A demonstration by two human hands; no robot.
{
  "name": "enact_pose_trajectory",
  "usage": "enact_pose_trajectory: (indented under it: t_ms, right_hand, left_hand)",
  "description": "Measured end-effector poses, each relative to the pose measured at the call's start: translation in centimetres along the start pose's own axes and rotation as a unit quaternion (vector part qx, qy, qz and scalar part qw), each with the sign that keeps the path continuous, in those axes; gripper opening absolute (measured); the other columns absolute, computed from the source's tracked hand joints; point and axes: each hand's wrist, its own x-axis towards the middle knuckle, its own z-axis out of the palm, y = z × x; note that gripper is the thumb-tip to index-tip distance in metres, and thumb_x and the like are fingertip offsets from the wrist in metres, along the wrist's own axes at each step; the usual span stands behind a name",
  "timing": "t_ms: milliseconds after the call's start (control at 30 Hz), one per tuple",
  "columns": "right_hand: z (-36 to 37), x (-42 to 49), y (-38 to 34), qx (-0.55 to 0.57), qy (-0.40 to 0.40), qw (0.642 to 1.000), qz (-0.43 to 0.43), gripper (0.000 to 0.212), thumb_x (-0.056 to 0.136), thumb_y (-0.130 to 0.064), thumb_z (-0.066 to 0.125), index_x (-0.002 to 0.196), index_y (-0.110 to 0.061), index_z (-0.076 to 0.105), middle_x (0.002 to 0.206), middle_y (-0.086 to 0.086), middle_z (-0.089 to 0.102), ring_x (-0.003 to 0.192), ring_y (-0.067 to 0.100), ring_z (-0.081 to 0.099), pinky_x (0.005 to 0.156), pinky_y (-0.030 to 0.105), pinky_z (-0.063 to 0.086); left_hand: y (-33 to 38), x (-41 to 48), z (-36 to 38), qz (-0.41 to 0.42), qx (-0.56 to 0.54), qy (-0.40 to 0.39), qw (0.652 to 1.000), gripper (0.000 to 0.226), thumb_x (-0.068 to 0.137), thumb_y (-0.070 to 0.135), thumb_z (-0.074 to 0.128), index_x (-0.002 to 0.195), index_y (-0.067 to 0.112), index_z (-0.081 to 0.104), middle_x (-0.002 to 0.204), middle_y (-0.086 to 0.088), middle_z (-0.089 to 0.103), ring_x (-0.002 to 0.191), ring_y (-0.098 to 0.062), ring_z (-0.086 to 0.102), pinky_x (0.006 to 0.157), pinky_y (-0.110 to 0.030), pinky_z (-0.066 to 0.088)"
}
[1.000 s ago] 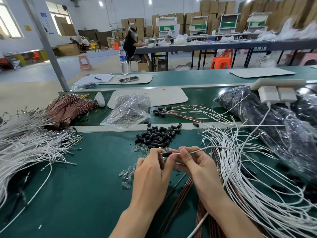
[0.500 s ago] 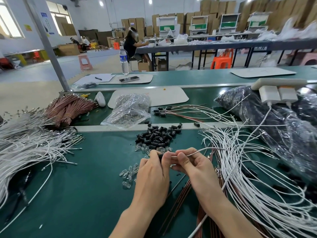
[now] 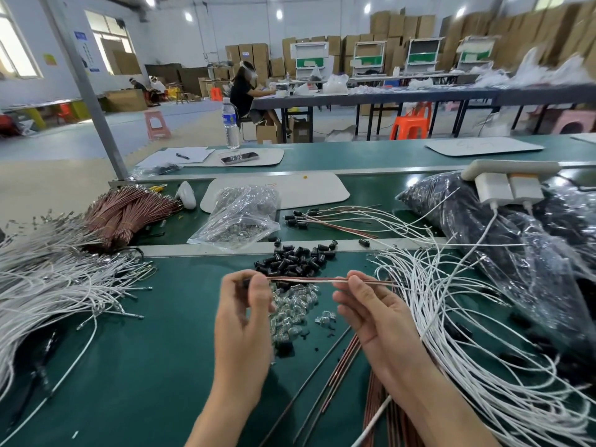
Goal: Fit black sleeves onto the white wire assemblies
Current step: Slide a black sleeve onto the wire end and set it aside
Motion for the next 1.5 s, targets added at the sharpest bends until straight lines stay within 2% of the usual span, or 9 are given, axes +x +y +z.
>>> enact_pose_trajectory:
  t_ms: [333,533,700,833,967,1033,1133,1233,1500]
  right_hand:
    - [1.0,0.0,-1.2,-0.076,-0.026,0.997,-0.013,0.020,0.080,-0.017,0.070,0.095,-0.009,0.081,0.100,0.021,0.076,0.077,0.019,0.075,0.064,0.023,0.060]
    - [2.0,2.5,-5.7,-0.200,-0.038,0.975,-0.092,0.023,0.077,-0.031,0.071,0.092,-0.018,0.082,0.097,0.012,0.078,0.084,0.019,0.075,0.069,0.020,0.058]
    - [3.9,11.1,-12.1,-0.210,-0.031,0.973,-0.088,0.029,0.090,-0.023,0.067,0.107,0.001,0.066,0.116,0.022,0.070,0.095,0.021,0.074,0.079,0.023,0.060]
    - [2.2,13.8,-12.9,-0.255,0.031,0.965,0.046,0.043,0.099,-0.016,0.061,0.132,0.005,0.044,0.131,0.035,0.054,0.098,0.027,0.072,0.077,0.024,0.062]
    - [-1.1,12.3,-11.5,-0.263,0.062,0.961,0.057,0.032,0.103,-0.007,0.053,0.129,0.011,0.050,0.114,0.029,0.068,0.085,0.025,0.073,0.068,0.024,0.063]
    - [-2.4,11.3,-10.7,-0.269,0.081,0.958,0.059,0.027,0.103,-0.005,0.053,0.125,0.010,0.054,0.109,0.027,0.070,0.082,0.024,0.073,0.066,0.024,0.062]
    - [-3.3,9.9,-9.6,-0.288,0.093,0.951,0.063,0.024,0.103,-0.007,0.053,0.122,0.007,0.057,0.103,0.021,0.072,0.081,0.023,0.070,0.065,0.023,0.062]
    - [-3.4,8.7,-8.7,-0.307,0.079,0.947,0.055,0.021,0.105,-0.007,0.048,0.123,0.000,0.056,0.099,0.018,0.072,0.081,0.023,0.069,0.071,0.026,0.061]
    - [-1.8,7.0,-6.5,-0.383,0.054,0.922,0.009,0.019,0.106,-0.011,0.047,0.118,-0.008,0.060,0.099,0.011,0.073,0.082,0.020,0.069,0.069,0.023,0.059]
  left_hand:
    - [2.1,2.0,-5.7,-0.063,-0.111,0.121,0.984,0.025,0.092,0.045,0.056,0.083,0.022,0.058,0.071,0.006,0.059,0.063,-0.013,0.053,0.069,-0.033,0.048]
    - [2.3,5.1,-4.3,-0.165,-0.190,0.052,0.966,0.017,0.091,0.033,0.063,0.090,0.016,0.067,0.074,0.004,0.068,0.063,-0.007,0.061,0.060,-0.022,0.056]
    - [2.9,13.2,1.8,-0.229,-0.197,-0.024,0.953,0.019,0.098,0.023,0.061,0.101,0.005,0.065,0.090,-0.004,0.073,0.072,-0.010,0.071,0.067,-0.025,0.060]
    - [1.8,16.0,5.1,-0.268,-0.042,-0.094,0.958,0.046,0.100,0.022,0.060,0.137,-0.003,0.046,0.109,-0.009,0.062,0.100,-0.021,0.065,0.102,-0.042,0.053]
    - [0.8,13.1,4.4,-0.212,0.121,-0.201,0.949,0.036,0.102,0.024,0.056,0.132,0.005,0.051,0.098,-0.008,0.066,0.083,-0.017,0.071,0.091,-0.043,0.059]
    - [1.5,10.9,4.1,-0.181,0.216,-0.314,0.907,0.025,0.103,0.026,0.054,0.112,0.004,0.062,0.092,-0.010,0.072,0.067,-0.012,0.071,0.078,-0.037,0.063]
    - [2.6,6.9,4.1,-0.135,0.406,-0.490,0.760,0.033,0.102,0.038,0.053,0.098,0.009,0.067,0.081,-0.008,0.075,0.065,-0.016,0.073,0.073,-0.033,0.062]
    - [3.3,3.7,4.8,-0.034,0.550,-0.523,0.651,0.031,0.100,0.032,0.058,0.080,0.008,0.059,0.066,-0.001,0.061,0.057,-0.020,0.062,0.057,-0.027,0.052]
    - [4.2,0.0,5.8,0.036,0.626,-0.466,0.624,0.034,0.092,0.004,0.053,0.064,0.013,0.034,0.074,-0.008,0.050,0.082,-0.032,0.061,0.067,-0.035,0.041]
